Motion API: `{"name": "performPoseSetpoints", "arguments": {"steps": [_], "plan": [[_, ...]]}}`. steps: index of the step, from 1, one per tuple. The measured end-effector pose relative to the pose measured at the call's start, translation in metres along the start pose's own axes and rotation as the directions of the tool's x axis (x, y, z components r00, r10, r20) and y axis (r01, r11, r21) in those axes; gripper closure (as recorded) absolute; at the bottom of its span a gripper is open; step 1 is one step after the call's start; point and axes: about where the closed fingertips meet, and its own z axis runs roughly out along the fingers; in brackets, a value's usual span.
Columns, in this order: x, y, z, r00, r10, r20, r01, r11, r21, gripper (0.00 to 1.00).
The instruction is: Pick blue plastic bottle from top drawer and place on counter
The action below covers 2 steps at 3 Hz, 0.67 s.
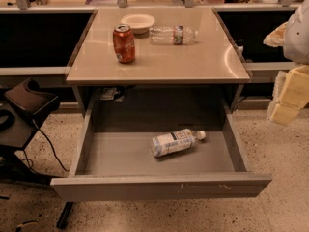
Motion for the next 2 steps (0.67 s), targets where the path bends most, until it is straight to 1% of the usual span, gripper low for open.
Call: {"name": "performPoseSetpoints", "arguments": {"steps": [1, 2], "plan": [[0.0, 0.0, 0.0, 1.0, 0.0, 0.0, 0.0, 1.0, 0.0, 0.0], [-0.001, -0.007, 0.017, 1.0, -0.012, 0.009, 0.012, 0.9998, -0.013, 0.0]]}}
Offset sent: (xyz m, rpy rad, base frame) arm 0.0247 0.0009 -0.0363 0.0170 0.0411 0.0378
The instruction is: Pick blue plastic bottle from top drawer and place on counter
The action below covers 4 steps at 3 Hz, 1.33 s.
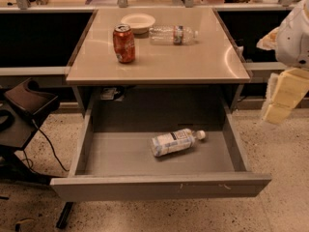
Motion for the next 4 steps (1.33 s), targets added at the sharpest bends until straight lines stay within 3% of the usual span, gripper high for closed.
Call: {"name": "performPoseSetpoints", "arguments": {"steps": [1, 2, 3, 4], "plan": [[-0.012, -0.012, 0.042, 0.997, -0.062, 0.04, 0.064, 0.9965, -0.053, 0.0], [-0.011, -0.045, 0.114, 0.988, -0.109, 0.107, 0.115, 0.9917, -0.058, 0.0], [-0.011, -0.045, 0.114, 0.988, -0.109, 0.107, 0.115, 0.9917, -0.058, 0.0], [-0.017, -0.036, 0.134, 0.979, -0.127, 0.161, 0.139, 0.9879, -0.069, 0.0]]}}
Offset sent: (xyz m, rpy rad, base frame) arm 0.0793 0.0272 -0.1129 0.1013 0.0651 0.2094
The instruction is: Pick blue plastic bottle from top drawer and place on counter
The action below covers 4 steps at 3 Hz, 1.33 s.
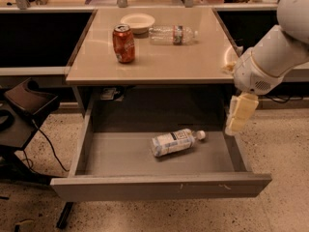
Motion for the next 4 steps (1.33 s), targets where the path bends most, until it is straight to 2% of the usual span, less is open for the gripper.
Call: {"name": "performPoseSetpoints", "arguments": {"steps": [1, 2, 3, 4], "plan": [[-0.016, 0.002, 0.054, 0.988, -0.031, 0.148, 0.039, 0.9979, -0.052, 0.0], [-0.03, 0.006, 0.119, 0.956, -0.026, 0.294, 0.063, 0.9914, -0.115, 0.0], [-0.041, 0.004, 0.17, 0.93, -0.007, 0.368, 0.073, 0.9834, -0.166, 0.0], [-0.047, 0.004, 0.217, 0.923, 0.033, 0.383, 0.061, 0.9712, -0.23, 0.0]]}}
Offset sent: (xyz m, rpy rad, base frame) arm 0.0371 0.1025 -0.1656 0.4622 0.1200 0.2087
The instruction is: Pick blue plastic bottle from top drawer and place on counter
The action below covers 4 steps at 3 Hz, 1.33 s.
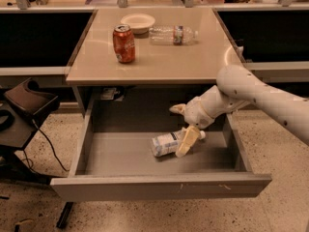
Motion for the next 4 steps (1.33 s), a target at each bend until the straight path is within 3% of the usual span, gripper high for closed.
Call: {"name": "performPoseSetpoints", "arguments": {"steps": [1, 3, 4], "plan": [[0.002, 0.0, 0.004, 1.0, 0.003, 0.002, -0.003, 1.0, -0.006, 0.0], [0.013, -0.002, 0.011, 0.991, 0.043, -0.131, -0.024, 0.9897, 0.141, 0.0], [0.014, -0.003, 0.013, 0.99, 0.046, -0.131, -0.025, 0.9882, 0.151, 0.0]]}}
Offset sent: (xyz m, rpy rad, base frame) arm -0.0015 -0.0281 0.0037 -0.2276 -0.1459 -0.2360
